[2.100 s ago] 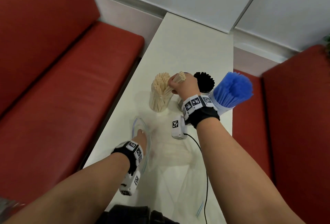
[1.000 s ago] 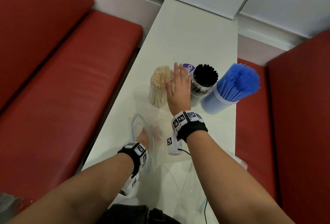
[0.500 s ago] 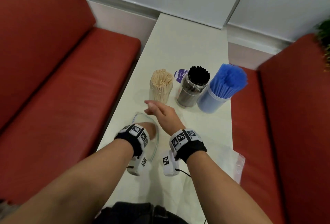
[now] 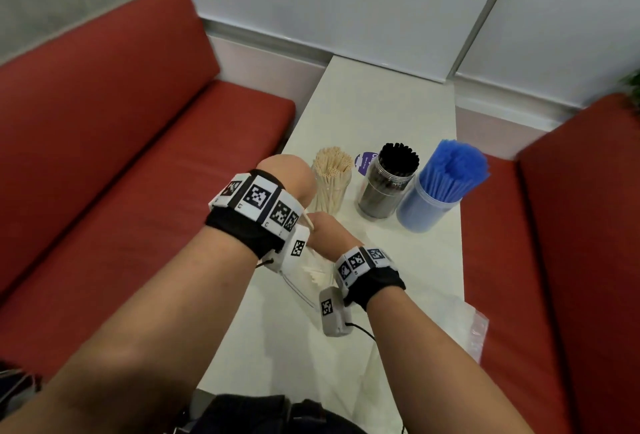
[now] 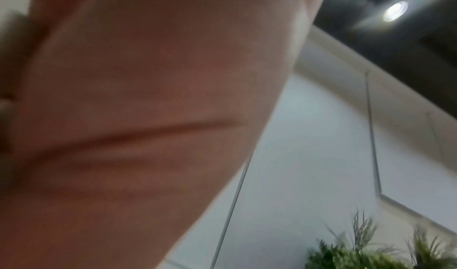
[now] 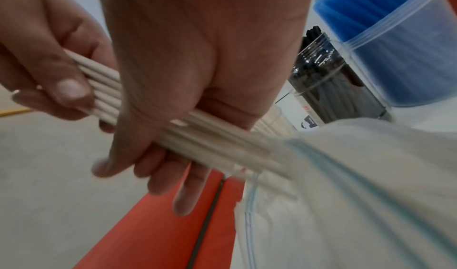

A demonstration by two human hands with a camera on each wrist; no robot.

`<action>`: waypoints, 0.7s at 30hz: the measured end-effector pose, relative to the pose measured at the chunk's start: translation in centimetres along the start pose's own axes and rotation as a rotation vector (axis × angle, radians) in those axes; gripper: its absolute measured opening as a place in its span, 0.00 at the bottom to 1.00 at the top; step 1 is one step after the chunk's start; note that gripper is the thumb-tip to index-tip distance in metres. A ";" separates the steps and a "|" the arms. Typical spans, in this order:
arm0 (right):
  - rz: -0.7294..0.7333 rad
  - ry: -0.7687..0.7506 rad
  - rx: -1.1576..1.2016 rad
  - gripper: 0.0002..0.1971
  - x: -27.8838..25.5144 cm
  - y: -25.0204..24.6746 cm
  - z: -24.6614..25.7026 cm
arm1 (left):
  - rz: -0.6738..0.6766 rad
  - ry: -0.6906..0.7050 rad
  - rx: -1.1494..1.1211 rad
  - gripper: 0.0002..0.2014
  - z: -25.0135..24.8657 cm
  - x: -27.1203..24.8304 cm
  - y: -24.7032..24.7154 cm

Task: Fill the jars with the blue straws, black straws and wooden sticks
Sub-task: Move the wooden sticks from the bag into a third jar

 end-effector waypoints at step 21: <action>-0.262 -0.242 0.823 0.20 -3.4 -11.9 7.5 | 0.871 0.151 -2.383 0.27 -6.5 4.3 8.3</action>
Point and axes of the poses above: each hand's wrist, its own x-axis towards the middle knuckle, its own y-axis out of the palm, z = x × y, the point moved 6 cm from there along x, towards the middle knuckle, and after that the axes turned 6 degrees about -z, right-handed, at the moved point
